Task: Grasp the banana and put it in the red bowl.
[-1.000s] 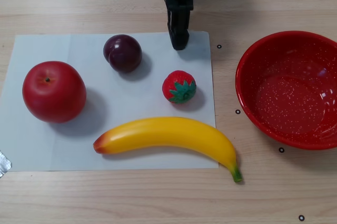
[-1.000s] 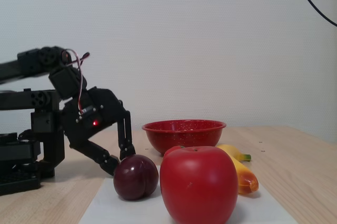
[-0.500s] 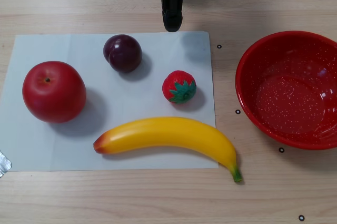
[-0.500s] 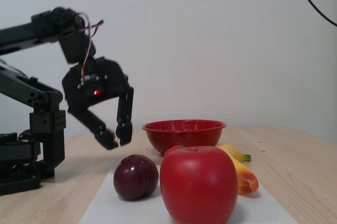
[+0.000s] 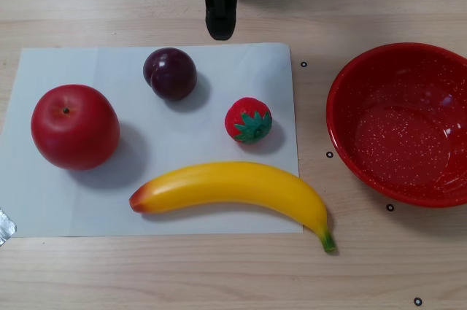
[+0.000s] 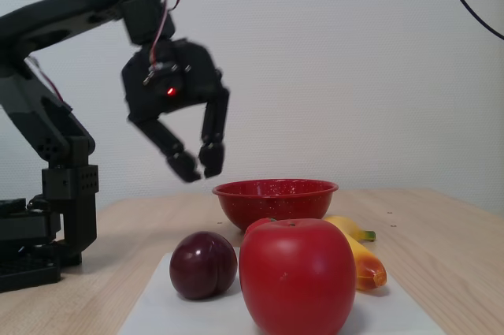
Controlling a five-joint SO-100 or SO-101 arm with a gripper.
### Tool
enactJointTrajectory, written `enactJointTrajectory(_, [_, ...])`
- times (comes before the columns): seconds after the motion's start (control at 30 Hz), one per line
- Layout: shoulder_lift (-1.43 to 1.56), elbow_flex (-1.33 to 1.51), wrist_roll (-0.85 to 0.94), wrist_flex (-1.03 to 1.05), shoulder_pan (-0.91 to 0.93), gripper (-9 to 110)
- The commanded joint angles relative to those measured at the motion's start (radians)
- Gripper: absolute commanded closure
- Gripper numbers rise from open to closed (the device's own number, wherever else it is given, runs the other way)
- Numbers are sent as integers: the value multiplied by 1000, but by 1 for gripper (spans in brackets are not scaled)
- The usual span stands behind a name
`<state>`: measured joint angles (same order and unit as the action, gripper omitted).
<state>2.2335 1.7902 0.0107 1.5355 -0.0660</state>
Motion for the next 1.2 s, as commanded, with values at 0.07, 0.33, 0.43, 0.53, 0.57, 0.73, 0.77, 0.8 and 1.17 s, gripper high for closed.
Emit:
enactJointTrajectory(0.07, [-146,-278,12,55,-11,101])
enactJointTrajectory(0.33, [-411,-591,-2,81,-8,96])
enactJointTrajectory(0.43, [-508,-693,0,101,-2,90])
enactJointTrajectory(0.53, [-598,-788,9,114,6,84])
enactJointTrajectory(0.57, [-626,-815,15,112,8,81])
enactJointTrajectory(0.73, [-750,-939,35,103,18,67])
enactJointTrajectory(0.77, [-770,-960,38,100,23,64])
enactJointTrajectory(0.8, [-790,-980,40,95,28,61])
enactJointTrajectory(1.17, [-965,-1118,21,-66,63,54])
